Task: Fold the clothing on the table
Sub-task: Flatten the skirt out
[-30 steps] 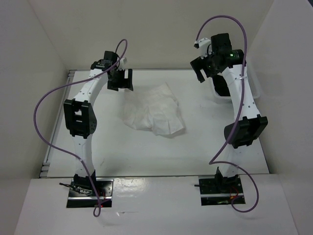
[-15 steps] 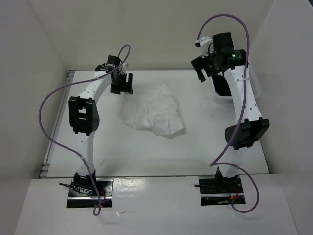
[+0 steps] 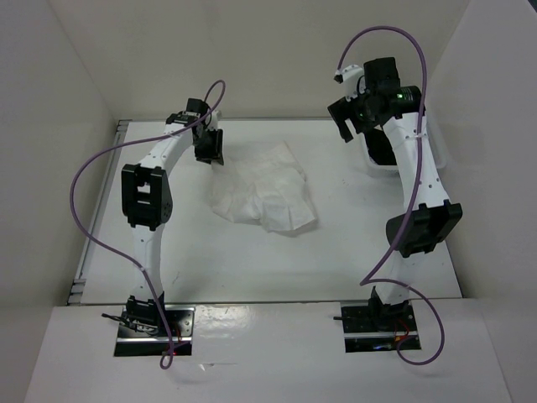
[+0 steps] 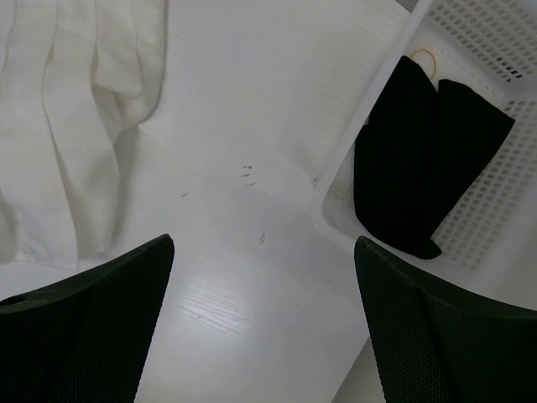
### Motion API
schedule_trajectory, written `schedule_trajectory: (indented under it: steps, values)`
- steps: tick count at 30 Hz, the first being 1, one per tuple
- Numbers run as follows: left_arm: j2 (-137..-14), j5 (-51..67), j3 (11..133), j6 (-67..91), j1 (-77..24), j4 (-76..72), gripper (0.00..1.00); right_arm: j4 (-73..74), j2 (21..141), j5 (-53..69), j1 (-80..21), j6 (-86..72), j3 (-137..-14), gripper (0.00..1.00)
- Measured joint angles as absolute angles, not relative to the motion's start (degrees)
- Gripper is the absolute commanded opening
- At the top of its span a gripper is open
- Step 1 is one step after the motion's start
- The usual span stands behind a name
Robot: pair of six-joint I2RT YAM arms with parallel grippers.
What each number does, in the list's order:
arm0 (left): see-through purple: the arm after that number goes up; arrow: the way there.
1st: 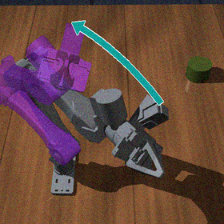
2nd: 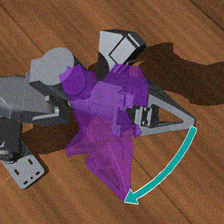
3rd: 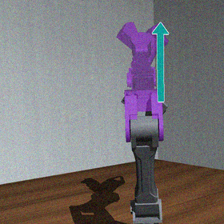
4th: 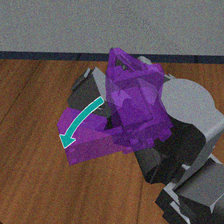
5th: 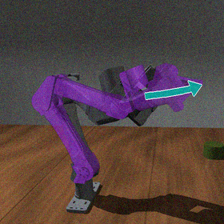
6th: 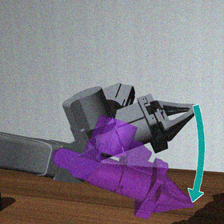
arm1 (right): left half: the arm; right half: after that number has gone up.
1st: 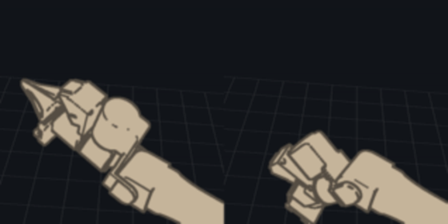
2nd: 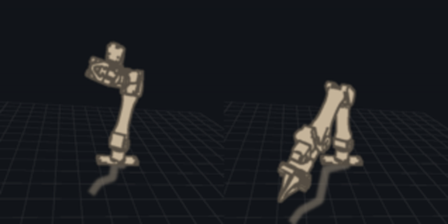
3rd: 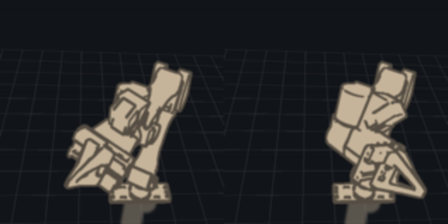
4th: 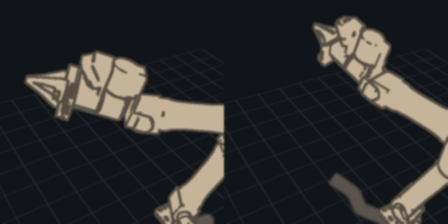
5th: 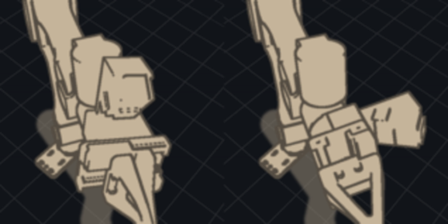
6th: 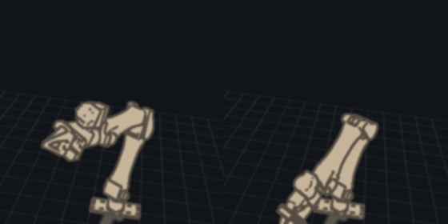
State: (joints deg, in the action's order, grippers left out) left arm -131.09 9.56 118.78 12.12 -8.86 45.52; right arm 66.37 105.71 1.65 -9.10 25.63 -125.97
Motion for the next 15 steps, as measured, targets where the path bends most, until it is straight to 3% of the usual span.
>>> schedule_trajectory:
  steps: [4,7,8,9,15]
  values:
    - [-131.2,10.2,118.8,11.9,-8.9,45.5,0.34,66.4,105.7,1.1,-9.1,25.6,-125.9,0.92]
    - [-131.2,10.6,118.9,11.9,-8.9,45.3,0.18,66.3,105.6,0.8,-9.1,25.6,-125.3,0.92]
    - [-131.2,10.8,118.9,11.8,-8.9,45.3,0.06,66.3,105.6,0.8,-9.1,25.6,-125.2,0.92]
    - [-131.2,10.9,118.9,11.9,-8.9,45.3,0.02,66.3,105.6,0.8,-9.1,25.6,-125.1,0.92]
    - [-131.1,13.2,117.7,8.6,-9.4,44.6,0.00,65.7,105.6,3.9,-9.1,25.2,-123.3,0.92]
